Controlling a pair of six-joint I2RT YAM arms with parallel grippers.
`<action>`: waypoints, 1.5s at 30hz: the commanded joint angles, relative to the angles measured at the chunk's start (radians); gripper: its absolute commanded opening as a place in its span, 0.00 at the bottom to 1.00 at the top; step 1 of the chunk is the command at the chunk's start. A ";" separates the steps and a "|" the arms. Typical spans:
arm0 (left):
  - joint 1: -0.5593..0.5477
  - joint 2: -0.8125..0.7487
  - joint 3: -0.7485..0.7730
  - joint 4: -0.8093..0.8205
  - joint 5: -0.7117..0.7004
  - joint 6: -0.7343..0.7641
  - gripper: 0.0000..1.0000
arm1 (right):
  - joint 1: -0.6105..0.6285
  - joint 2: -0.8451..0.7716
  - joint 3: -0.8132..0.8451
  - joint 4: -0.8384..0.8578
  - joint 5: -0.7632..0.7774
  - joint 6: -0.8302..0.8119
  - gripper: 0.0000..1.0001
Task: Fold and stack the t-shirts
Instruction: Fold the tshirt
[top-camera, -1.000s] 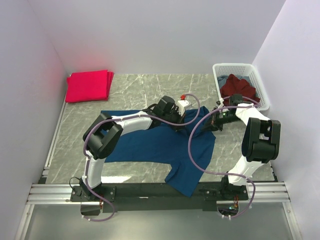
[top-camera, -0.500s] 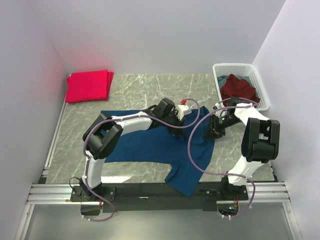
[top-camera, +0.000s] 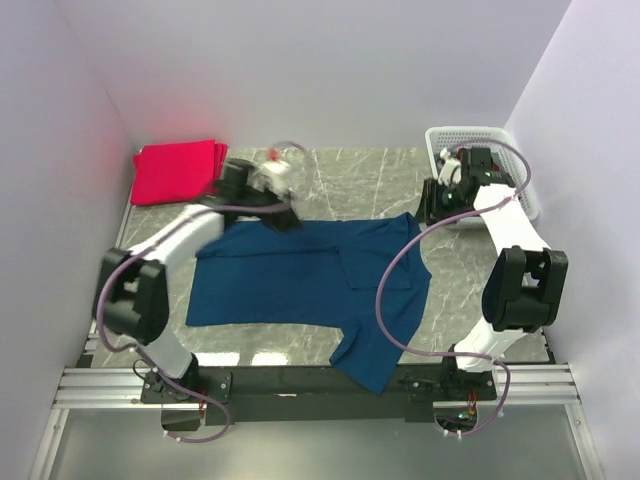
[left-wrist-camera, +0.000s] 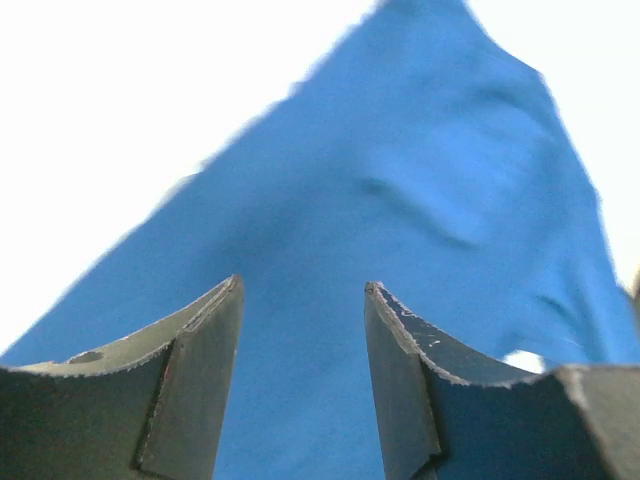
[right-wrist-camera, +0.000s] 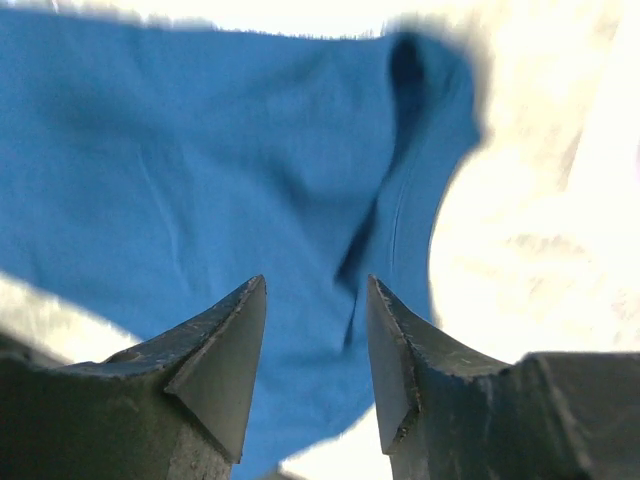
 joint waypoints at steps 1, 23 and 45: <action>0.196 -0.080 -0.006 -0.082 0.010 0.061 0.57 | 0.053 0.080 0.107 0.112 0.095 0.069 0.51; 0.652 0.323 0.230 -0.193 -0.157 0.073 0.61 | 0.108 0.361 0.272 0.135 0.230 0.155 0.54; 0.666 0.417 0.229 -0.177 -0.052 0.053 0.48 | 0.111 0.445 0.301 0.150 0.145 0.166 0.27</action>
